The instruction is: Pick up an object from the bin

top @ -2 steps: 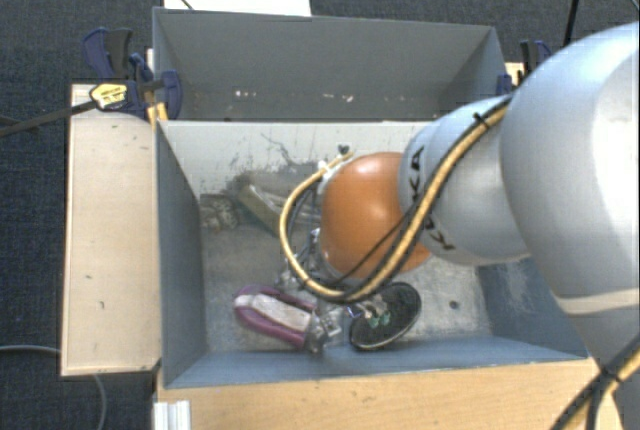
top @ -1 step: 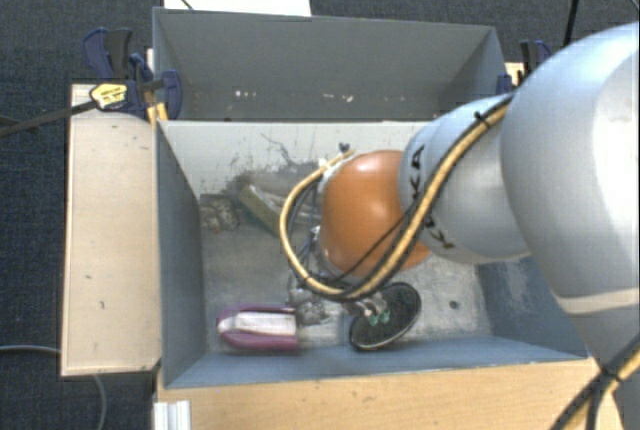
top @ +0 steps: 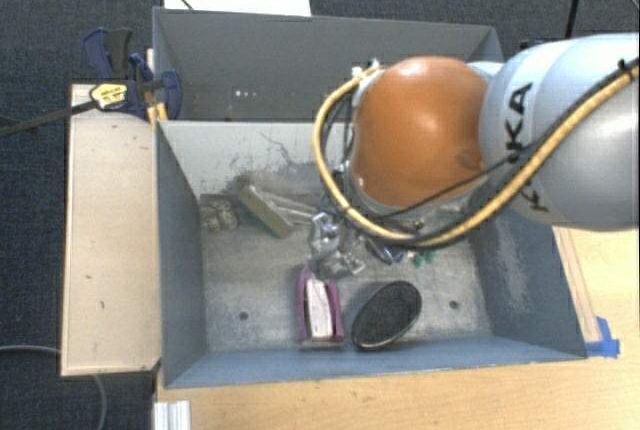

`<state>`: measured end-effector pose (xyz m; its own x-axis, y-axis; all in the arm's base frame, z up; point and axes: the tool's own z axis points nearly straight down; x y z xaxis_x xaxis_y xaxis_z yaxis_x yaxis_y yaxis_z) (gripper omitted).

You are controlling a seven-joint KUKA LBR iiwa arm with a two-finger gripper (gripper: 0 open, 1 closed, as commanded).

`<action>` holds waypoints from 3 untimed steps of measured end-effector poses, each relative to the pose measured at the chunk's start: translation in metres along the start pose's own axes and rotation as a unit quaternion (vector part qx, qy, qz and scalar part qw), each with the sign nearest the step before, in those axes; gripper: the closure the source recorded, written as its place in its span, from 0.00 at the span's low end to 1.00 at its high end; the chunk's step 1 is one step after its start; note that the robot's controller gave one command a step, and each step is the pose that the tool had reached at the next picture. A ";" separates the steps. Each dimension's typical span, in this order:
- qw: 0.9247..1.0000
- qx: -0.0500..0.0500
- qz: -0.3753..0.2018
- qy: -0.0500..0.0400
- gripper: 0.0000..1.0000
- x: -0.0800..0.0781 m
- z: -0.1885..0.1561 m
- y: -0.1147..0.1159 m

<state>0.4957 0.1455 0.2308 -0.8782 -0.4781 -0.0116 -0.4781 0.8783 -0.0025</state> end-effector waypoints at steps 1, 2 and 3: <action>0.974 -0.003 -0.227 0.007 1.00 0.028 0.116 -0.058; 0.988 0.001 -0.154 0.003 1.00 0.084 0.034 -0.123; 0.967 -0.003 -0.257 0.006 1.00 0.090 0.075 -0.144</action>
Offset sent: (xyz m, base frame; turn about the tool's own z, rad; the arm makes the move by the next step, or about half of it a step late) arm 0.0048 -0.0630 -0.1146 -0.4601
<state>0.4866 -0.0237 0.1550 -0.5256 -0.8508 0.0006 -0.8508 0.5256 0.0012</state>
